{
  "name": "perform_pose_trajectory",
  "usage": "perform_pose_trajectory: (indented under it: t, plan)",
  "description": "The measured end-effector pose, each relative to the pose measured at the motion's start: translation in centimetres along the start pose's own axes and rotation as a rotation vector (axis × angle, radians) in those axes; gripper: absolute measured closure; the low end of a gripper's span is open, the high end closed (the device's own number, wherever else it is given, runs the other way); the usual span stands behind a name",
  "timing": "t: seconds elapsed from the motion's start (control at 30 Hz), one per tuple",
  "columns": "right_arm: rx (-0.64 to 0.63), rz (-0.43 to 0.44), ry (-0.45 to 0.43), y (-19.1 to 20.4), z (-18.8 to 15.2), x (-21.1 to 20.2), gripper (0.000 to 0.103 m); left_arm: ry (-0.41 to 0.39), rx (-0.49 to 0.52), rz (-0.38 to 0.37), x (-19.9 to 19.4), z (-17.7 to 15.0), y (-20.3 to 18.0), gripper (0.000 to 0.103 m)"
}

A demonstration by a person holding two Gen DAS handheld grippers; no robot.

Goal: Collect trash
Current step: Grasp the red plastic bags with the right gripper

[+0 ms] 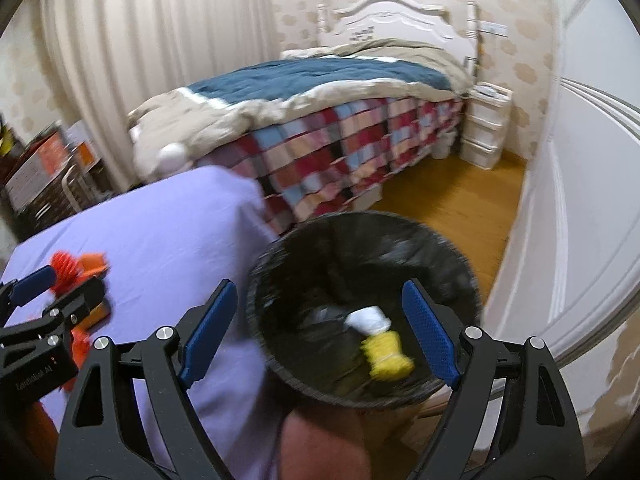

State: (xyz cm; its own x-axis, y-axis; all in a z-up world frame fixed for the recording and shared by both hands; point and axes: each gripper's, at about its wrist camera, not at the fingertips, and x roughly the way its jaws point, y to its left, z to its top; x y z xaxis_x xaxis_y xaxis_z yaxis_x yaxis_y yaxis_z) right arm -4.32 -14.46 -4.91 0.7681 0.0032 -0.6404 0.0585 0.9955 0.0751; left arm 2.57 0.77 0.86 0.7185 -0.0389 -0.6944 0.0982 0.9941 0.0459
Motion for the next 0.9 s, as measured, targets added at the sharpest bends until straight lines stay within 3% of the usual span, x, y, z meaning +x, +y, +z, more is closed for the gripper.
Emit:
perform_pose_trajectory:
  t: [0.43, 0.57, 0.9]
  plan:
    - [-0.143, 0.214, 0.053, 10.6, -3.4, -2.1, 0.021, 0.034, -0.144, 0.210, -3.8, -6.0, 11.1, 0.023]
    - [-0.213, 0.268, 0.059, 13.7, -4.4, -2.9, 0.025, 0.042, -0.185, 0.269, -4.5, -7.8, 13.8, 0.023]
    - [-0.335, 0.299, 0.132, 19.2, -6.4, -0.8, 0.037, 0.061, -0.270, 0.280, -4.9, -9.9, 17.0, 0.023]
